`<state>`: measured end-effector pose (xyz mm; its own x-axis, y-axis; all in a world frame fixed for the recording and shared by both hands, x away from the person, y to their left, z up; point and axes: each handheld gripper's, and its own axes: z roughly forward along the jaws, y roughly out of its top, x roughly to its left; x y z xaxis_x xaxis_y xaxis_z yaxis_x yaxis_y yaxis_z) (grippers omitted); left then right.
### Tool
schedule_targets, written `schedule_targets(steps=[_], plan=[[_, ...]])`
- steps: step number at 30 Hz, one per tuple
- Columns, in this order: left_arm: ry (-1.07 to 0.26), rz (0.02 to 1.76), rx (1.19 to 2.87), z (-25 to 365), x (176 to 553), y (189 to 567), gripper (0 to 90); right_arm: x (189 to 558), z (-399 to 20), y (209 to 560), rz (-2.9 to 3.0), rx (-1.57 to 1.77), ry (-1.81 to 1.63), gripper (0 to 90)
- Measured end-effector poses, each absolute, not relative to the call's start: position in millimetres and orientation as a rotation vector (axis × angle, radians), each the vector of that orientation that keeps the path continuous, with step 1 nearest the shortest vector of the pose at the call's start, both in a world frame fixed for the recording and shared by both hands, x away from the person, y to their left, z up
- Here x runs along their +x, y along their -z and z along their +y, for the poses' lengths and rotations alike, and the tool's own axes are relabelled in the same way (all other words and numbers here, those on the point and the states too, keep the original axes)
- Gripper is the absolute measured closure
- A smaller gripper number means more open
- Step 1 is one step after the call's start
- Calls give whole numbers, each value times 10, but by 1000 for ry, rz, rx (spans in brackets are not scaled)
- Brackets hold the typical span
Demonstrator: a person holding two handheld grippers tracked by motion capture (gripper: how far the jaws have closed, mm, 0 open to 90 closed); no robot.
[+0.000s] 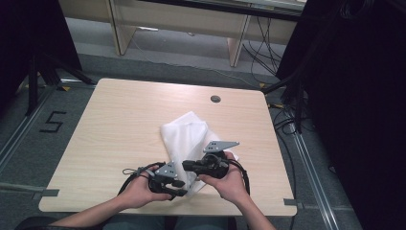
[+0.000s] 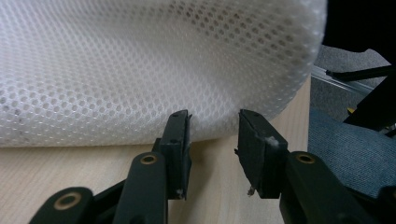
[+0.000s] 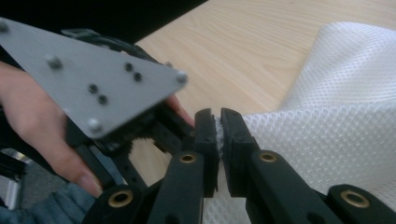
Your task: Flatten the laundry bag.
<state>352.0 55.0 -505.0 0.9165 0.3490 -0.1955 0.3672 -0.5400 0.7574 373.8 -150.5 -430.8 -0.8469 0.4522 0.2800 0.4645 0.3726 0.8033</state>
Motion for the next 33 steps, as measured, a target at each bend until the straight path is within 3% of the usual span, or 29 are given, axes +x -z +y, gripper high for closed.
schedule_targets(steps=[19,23,27,33], plan=[[93,616,2195,747,3621,5130,596,3577,-1380,4366,-2417,-736,1458,867],[51,716,2221,991,3690,5014,599,3538,-1337,4392,-2442,-659,1409,867],[-68,854,2111,1483,3808,4800,593,3483,-1271,4440,-2448,-614,1338,866],[-187,956,2011,1916,3842,4703,561,3453,-1178,4473,-2472,-540,1306,866]])
